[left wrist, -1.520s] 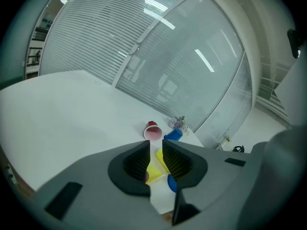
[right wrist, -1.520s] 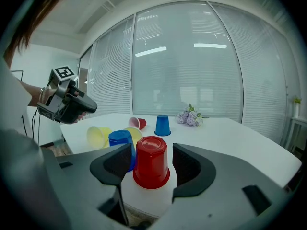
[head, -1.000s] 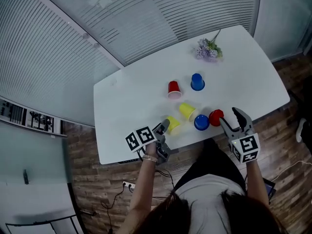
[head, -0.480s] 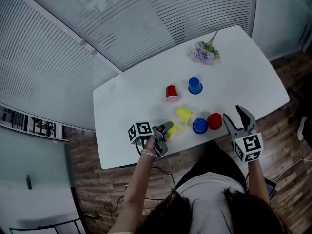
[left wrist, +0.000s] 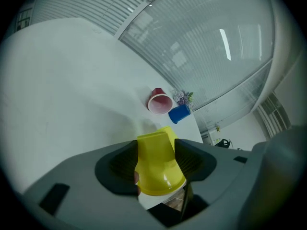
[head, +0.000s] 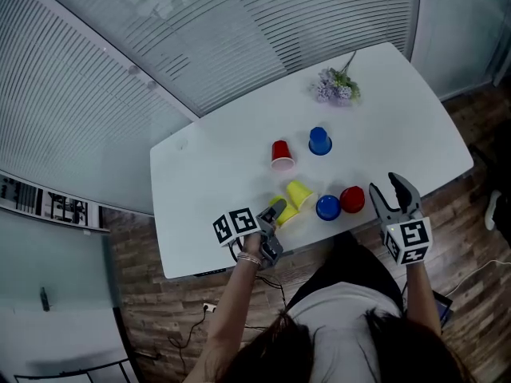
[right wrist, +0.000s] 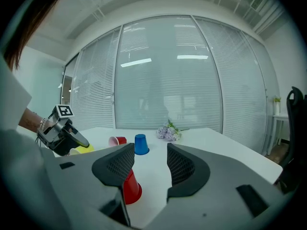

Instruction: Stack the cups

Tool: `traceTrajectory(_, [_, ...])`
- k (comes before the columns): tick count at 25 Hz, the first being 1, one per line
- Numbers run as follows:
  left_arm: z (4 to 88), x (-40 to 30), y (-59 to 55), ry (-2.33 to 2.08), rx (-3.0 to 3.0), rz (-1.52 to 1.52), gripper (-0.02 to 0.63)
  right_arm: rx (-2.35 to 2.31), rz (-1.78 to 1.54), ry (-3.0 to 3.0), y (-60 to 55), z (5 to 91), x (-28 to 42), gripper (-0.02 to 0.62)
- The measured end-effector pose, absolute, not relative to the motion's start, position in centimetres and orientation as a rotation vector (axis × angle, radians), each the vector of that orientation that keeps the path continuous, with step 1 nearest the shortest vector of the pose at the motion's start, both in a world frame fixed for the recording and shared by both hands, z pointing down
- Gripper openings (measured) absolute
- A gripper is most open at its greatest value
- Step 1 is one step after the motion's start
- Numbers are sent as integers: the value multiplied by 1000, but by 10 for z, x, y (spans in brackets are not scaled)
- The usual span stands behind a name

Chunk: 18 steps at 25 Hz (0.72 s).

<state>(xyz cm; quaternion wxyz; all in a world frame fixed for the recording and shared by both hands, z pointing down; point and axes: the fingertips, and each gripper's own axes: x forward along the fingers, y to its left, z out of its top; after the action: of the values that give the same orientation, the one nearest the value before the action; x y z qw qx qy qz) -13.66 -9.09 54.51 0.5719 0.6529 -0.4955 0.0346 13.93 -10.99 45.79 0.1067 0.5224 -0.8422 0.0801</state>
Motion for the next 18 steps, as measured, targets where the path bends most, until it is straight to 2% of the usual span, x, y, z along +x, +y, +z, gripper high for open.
traceTrajectory(18, [521,-97,-90,-1463,2140,71,250,1550,223,-2421,-88,461,135,213])
